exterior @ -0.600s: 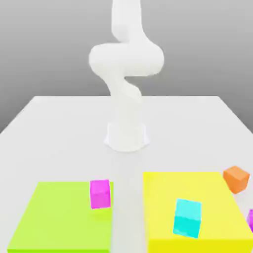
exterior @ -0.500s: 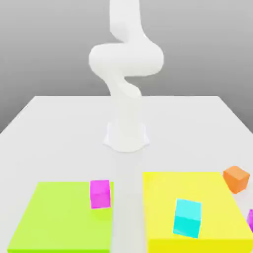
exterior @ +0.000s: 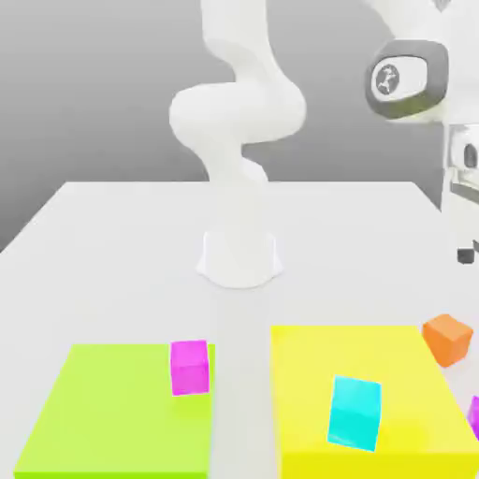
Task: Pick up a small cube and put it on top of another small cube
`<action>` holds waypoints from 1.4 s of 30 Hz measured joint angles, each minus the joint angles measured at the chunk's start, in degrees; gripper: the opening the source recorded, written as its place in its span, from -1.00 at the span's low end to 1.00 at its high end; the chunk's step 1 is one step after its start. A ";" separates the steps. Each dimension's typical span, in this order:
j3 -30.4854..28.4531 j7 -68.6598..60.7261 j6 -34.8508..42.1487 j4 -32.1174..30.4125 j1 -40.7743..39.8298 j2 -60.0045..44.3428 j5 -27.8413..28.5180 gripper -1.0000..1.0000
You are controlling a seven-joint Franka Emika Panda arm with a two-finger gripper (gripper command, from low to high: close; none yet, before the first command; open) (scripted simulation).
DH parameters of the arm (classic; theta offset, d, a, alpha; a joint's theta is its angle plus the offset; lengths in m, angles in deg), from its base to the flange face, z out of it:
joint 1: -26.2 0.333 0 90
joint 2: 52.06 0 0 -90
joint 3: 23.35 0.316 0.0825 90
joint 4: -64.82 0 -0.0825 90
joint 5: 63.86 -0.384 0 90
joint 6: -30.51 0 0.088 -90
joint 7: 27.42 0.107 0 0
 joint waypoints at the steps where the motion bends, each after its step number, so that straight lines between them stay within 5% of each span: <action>1: 0.79 -2.79 -1.06 -0.76 1.64 -2.01 -0.11 0.00; 6: 3.80 -13.41 -6.85 -3.48 5.33 -11.92 0.40 0.00; 10: -1.24 -9.92 -12.94 -2.18 9.49 -19.99 6.26 0.00; 11: -2.94 -8.87 -14.45 -1.80 10.90 -21.93 7.67 -1.00; 18: -3.36 -8.56 -14.72 -1.72 11.25 -22.36 8.11 -1.00; 24: 2.07 -15.19 -6.45 -3.76 7.94 -11.89 -0.91 -1.00; 30: -1.04 -1.28 3.51 1.15 11.08 -10.32 7.30 -1.00; 42: -14.38 26.36 10.10 -4.28 -13.31 3.41 2.38 -1.00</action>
